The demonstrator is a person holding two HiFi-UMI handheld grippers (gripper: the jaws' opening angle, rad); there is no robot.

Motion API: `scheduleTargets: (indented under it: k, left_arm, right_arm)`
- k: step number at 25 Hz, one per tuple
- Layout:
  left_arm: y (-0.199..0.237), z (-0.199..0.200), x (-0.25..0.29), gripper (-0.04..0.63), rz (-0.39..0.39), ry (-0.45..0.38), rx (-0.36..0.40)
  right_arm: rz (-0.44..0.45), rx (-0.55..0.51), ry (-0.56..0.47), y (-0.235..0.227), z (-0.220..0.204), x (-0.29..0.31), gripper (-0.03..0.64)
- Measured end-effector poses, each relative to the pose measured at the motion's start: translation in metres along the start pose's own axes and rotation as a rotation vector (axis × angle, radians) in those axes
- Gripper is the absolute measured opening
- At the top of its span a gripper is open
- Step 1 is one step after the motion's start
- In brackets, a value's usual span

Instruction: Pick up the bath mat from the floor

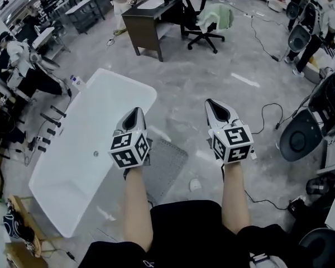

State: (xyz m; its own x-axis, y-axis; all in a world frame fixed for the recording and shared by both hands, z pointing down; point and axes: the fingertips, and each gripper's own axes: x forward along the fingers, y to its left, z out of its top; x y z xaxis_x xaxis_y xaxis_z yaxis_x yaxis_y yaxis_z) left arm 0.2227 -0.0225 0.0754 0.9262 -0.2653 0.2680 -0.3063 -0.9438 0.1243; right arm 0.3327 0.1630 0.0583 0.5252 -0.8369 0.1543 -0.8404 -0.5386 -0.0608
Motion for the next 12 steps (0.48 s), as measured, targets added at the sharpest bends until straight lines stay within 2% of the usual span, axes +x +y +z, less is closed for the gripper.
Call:
scheduleTargets:
  k: [5, 9, 12]
  left_arm:
    - [0.042, -0.001, 0.0, -0.005, 0.171, -0.039, -0.061]
    - [0.073, 0.0, -0.008, -0.005, 0.288, -0.072, -0.073]
    - [0.103, -0.013, -0.045, -0.005, 0.434, -0.074, -0.109]
  right_arm:
    - [0.19, -0.037, -0.008, 0.019, 0.018, 0.064, 0.003]
    - [0.333, -0.06, -0.033, 0.052, 0.023, 0.103, 0.003]
    - [0.485, -0.051, -0.017, 0.096, 0.014, 0.122, 0.0]
